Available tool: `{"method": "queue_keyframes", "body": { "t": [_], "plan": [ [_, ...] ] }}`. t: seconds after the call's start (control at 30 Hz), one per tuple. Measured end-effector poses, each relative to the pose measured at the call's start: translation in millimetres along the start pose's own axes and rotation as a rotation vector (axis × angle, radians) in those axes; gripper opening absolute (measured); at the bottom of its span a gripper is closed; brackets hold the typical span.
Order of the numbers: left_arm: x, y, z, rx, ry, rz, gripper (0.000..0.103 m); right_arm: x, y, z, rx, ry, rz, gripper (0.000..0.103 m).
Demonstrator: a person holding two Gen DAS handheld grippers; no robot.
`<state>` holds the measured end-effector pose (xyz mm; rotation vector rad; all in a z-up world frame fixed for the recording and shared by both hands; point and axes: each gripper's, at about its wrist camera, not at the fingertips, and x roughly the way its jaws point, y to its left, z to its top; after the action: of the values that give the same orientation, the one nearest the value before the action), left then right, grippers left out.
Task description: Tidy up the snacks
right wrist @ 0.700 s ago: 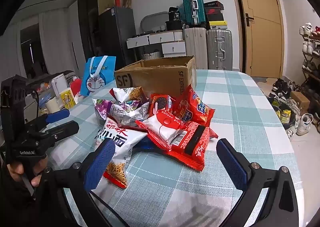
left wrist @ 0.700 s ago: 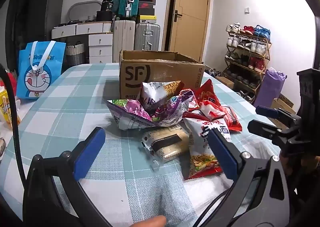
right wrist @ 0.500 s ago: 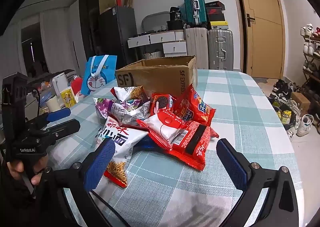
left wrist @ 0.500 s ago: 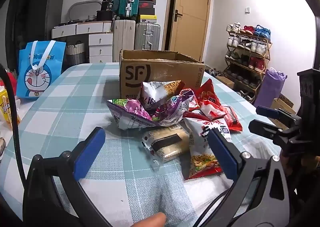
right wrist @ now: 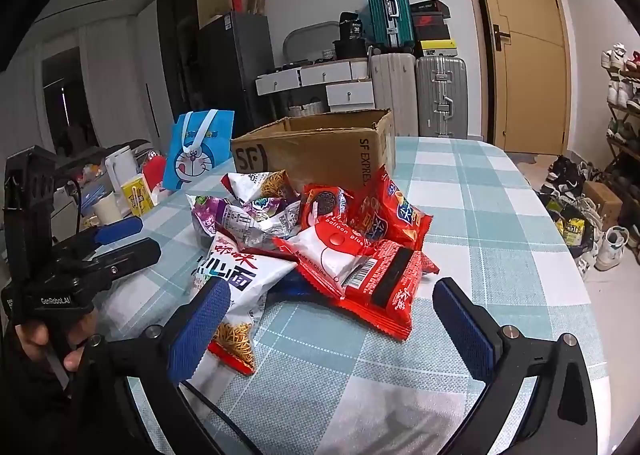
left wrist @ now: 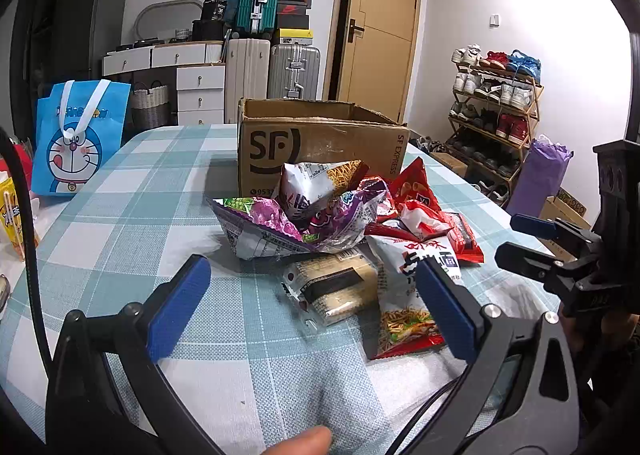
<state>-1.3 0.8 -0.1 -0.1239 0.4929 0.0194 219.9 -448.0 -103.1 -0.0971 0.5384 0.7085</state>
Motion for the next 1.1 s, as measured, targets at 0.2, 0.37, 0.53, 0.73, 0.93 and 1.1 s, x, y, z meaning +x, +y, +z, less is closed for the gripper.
{"method": "queue_keyframes", "body": {
  "t": [0.2,0.37,0.53,0.73,0.93,1.1],
  "plan": [
    [0.3,-0.2,-0.1,0.000,0.001,-0.001,0.102,0.6,1.7,-0.6,-0.006,0.002,-0.004,0.103],
    [0.0,-0.3,0.0,-0.001,-0.001,-0.001,0.102,0.8,2.5,-0.8,-0.007,0.003,-0.004,0.103],
    [-1.5,-0.4,1.8,0.000,0.001,0.002,0.102,1.3,3.0,-1.0,-0.010,0.003,-0.004,0.103],
    [-0.8,-0.6,2.1,0.001,0.001,0.002,0.102,0.1,2.3,-0.8,-0.009,0.004,-0.004,0.103],
    [-0.9,0.2,2.3,0.003,0.002,0.006,0.102,0.2,2.4,-0.8,-0.008,0.005,-0.003,0.103],
    [-0.5,3.0,1.8,0.003,0.006,0.010,0.102,0.4,-2.7,-0.6,0.007,0.007,0.003,0.103]
  ]
}}
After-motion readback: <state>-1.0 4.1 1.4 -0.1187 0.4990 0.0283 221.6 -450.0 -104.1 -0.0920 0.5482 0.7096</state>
